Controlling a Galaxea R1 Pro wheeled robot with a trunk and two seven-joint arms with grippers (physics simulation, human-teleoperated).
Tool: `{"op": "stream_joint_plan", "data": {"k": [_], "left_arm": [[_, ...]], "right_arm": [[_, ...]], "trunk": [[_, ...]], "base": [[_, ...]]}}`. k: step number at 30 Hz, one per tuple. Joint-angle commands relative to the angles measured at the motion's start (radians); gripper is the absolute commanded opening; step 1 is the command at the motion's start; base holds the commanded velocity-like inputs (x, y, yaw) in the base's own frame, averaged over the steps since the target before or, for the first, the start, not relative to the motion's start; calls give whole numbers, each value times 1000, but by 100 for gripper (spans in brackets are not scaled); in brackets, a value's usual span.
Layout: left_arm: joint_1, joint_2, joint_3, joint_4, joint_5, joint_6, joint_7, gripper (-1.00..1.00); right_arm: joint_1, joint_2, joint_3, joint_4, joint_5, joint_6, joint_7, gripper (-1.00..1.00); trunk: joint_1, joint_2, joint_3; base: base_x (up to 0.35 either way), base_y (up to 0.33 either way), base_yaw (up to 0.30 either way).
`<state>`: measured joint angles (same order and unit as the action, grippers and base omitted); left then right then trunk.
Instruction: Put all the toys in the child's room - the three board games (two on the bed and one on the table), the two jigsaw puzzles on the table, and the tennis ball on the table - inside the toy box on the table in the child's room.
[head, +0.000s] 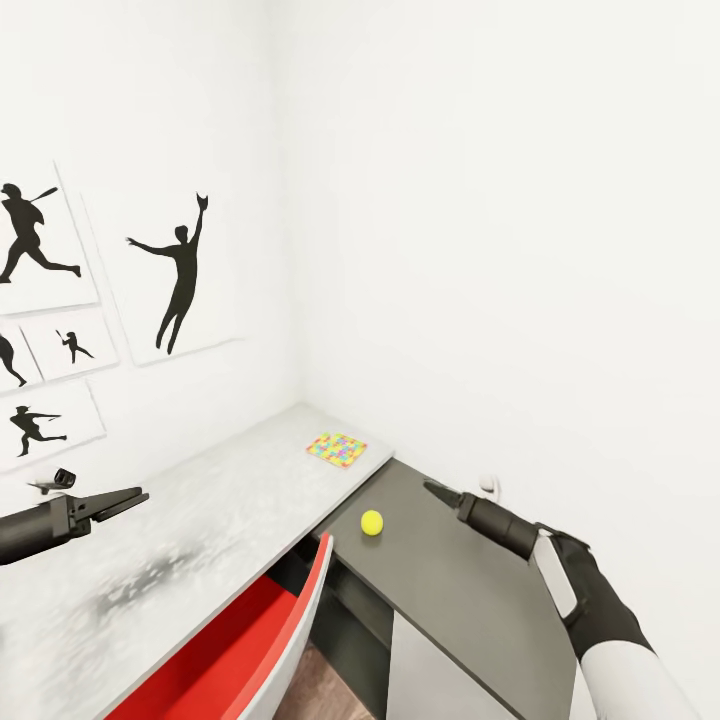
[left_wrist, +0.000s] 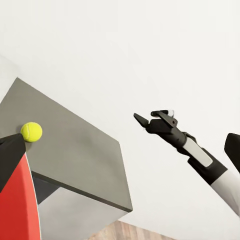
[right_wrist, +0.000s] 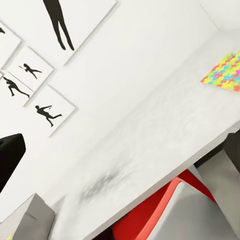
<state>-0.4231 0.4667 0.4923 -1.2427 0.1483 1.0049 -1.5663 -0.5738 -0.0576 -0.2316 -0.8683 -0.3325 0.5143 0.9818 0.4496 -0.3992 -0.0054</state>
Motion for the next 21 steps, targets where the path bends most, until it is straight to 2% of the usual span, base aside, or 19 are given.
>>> {"op": "stream_joint_plan", "data": {"k": [1, 21], "left_arm": [[0, 0, 0, 0, -1, 11, -5, 100], [0, 0, 0, 0, -1, 11, -5, 100]], "right_arm": [[-6, 0, 2, -1, -6, 13, -5, 100], [-119, 23, 64, -5, -7, 127, -117, 100]], "trunk": [[0, -1, -1], [0, -1, -1]], "base": [[0, 0, 0], [0, 0, 0]]}}
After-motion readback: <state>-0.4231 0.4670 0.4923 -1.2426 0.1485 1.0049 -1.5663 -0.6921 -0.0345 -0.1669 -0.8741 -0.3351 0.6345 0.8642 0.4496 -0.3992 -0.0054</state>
